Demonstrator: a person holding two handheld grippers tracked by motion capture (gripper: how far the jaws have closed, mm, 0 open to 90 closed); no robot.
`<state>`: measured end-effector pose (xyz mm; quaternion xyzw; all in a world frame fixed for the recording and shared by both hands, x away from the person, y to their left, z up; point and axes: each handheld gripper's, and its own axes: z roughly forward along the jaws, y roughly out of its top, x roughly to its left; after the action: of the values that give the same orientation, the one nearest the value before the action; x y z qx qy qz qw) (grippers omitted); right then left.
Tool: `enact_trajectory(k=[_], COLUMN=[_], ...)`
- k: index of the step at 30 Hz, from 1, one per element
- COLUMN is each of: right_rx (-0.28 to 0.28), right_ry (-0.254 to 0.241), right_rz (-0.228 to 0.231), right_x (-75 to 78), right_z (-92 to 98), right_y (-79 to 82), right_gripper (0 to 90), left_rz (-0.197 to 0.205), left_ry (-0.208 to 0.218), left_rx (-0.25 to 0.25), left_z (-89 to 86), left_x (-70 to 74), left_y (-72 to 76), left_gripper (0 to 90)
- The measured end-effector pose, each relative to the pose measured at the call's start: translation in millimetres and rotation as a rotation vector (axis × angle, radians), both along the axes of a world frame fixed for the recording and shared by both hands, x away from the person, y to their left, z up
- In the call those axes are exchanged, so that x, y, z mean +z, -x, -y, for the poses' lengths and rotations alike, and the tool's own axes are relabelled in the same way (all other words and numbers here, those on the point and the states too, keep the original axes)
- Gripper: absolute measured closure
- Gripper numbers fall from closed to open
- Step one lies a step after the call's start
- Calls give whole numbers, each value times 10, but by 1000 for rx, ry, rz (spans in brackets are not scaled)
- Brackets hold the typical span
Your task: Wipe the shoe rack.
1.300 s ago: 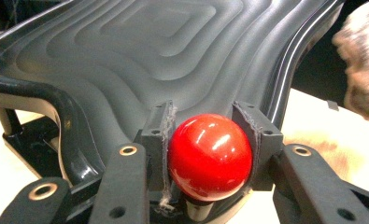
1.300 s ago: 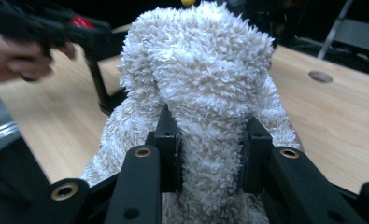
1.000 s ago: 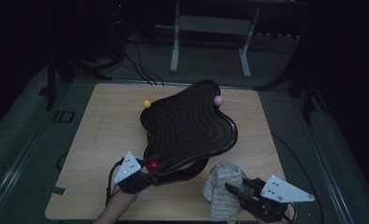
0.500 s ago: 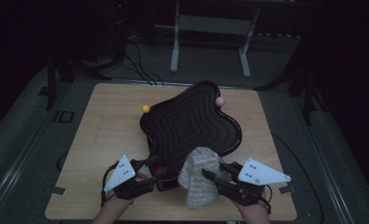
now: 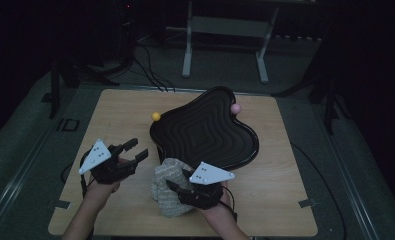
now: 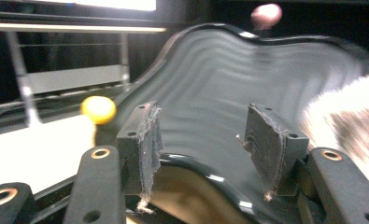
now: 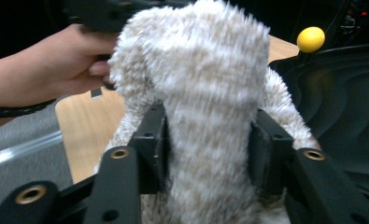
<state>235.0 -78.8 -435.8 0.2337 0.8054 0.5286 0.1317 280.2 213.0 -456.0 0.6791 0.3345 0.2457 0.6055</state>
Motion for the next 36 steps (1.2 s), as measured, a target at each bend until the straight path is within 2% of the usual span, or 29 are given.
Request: enact_trajectory(k=[3,8,9,13,15,18,22,24,25,29,33,36], right_rx=[-9,0,0,-17,-20,-20,-22,-20,-17,-14,-13,-11], right_ry=[-10,6,8,20,17,14,21,25,30,27,14,22], right_rz=[0,3,3,32,30,25,28,25,23,13,0,6], right_x=[-5,-9,-13,-56,-59,-71,-90,-88,-83,-86,-92,-88], right_z=[-15,-16,-18,-43,-43,-35,-35,-32,-29,-18,-11,-15], right_y=[26,41,44,87,90,88,98,98,95,88,74,76], right_gripper=[511,503,501,493,493,492,489,488,488,488,487,487], left_rz=[-17,-33,-55,-96,-118,-122,-159,-164,-175,-192,-201,-206], left_ry=[-31,-45,-34,-75,-67,-82,-55,-82,-81,-63,-74,-86], left_rx=[31,65,57,89,90,98,98,99,92,67,38,24], left_z=[1,15,20,57,76,118,145,179,186,188,185,195], left_x=[-2,-22,-30,-80,-101,-119,-178,-204,-213,-232,-235,-241], left_y=[-234,-590,-693,-1000,-1131,-1275,-1421,-1463,-1484,-1524,-1542,-1544], left_gripper=[434,431,431,428,428,428,442,439,440,464,506,553])
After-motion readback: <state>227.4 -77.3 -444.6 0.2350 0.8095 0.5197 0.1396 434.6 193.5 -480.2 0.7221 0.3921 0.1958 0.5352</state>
